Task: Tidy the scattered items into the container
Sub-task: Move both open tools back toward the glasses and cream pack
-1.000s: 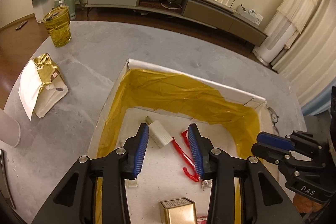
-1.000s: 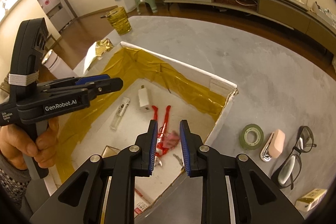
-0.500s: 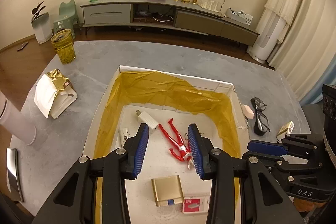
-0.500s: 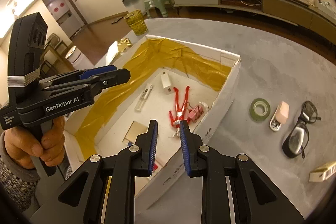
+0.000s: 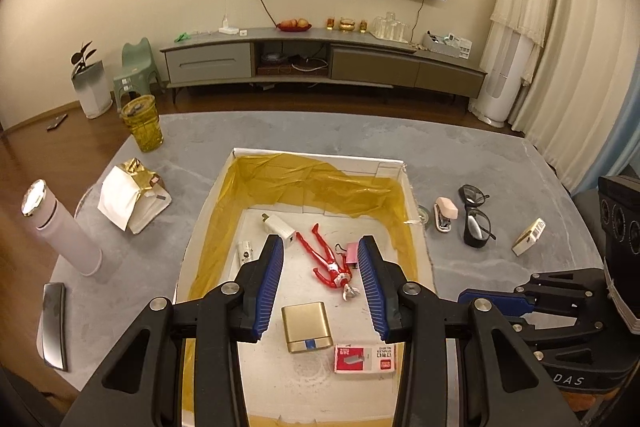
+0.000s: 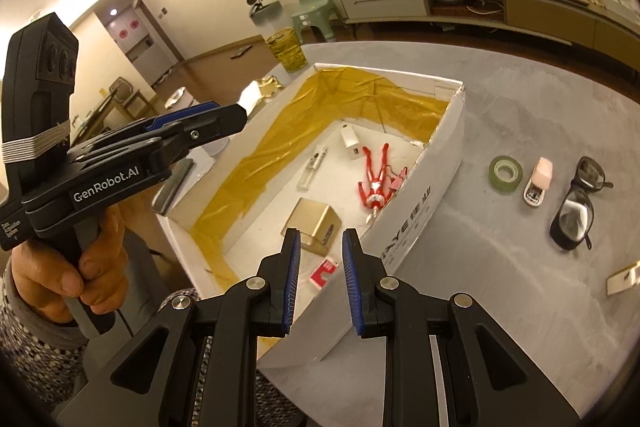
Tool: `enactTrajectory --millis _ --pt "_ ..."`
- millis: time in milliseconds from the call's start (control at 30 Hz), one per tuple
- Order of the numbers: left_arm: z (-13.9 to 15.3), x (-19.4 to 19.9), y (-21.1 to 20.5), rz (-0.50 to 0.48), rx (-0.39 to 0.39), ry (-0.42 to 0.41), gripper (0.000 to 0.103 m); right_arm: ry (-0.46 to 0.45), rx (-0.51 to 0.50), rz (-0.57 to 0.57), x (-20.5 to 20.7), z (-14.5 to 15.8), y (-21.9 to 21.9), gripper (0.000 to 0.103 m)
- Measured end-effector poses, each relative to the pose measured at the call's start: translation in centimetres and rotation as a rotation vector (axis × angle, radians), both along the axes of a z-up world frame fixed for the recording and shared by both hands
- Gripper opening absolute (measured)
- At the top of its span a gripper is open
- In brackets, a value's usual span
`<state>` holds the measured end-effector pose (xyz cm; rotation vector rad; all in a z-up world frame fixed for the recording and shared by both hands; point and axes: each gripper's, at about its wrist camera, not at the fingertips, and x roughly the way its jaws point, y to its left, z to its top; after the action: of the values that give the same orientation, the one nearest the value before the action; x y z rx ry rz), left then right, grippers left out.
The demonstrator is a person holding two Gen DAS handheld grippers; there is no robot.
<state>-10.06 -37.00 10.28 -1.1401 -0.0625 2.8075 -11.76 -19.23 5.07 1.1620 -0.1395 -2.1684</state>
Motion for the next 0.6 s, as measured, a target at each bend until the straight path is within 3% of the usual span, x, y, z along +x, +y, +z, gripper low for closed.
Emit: enactTrajectory --millis 600 --pt "3.8 7.2 5.7 -0.074 -0.056 0.105 0.041 0.049 -0.139 -0.038 6.9 1.9 4.8 0.025"
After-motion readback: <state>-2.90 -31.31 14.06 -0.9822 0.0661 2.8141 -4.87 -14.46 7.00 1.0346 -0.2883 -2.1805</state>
